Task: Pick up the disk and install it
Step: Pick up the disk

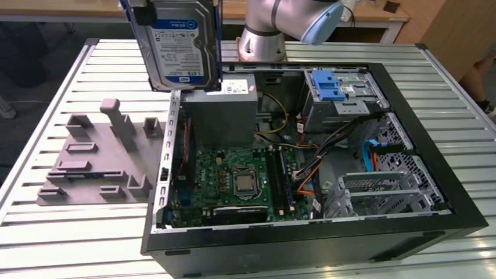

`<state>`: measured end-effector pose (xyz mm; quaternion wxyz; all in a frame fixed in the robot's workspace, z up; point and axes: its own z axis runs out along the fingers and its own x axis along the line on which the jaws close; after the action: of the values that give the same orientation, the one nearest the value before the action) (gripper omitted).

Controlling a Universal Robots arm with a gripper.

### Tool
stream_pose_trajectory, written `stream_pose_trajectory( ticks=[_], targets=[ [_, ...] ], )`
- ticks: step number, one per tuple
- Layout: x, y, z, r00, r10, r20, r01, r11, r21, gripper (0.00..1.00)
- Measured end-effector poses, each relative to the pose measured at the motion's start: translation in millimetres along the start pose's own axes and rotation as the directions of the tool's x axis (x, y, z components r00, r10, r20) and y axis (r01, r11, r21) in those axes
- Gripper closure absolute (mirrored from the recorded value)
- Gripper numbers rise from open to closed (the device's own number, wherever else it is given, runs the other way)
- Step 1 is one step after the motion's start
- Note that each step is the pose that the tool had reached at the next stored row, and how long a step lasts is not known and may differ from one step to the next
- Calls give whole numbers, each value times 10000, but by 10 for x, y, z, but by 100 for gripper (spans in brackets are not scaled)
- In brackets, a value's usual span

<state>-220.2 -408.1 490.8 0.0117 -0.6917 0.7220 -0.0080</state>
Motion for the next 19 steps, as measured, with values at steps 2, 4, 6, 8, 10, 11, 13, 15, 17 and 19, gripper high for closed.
stream_pose_trajectory(
  ticks=[2, 4, 6, 8, 10, 11, 13, 15, 17, 19],
  targets=[
    [0, -1, 0, 10000, -1, 0, 1, 10000, 21, 64],
    [0, -17, 2, 10000, 0, 0, 0, 10000, 16, 64],
    [-1, -53, 4, 10000, 2, -3, -2, 10000, -43, 64],
    [-1, -68, 7, 10000, 2, -4, -2, 10000, -64, 64],
    [-2, -80, 12, 10000, 2, -4, -2, 10000, -67, 64],
    [-1, -80, 16, 10000, 4, -4, -4, 10000, -68, 64],
    [13, -81, 27, 10000, 2, -5, -2, 10000, -69, 64],
    [49, -82, 42, 10000, 3, -4, -3, 10000, -67, 64],
    [96, -83, 52, 10000, 4, -4, -4, 10000, -67, 64],
    [151, -90, 57, 10000, 3, -3, -3, 10000, -66, 64]
  ],
)
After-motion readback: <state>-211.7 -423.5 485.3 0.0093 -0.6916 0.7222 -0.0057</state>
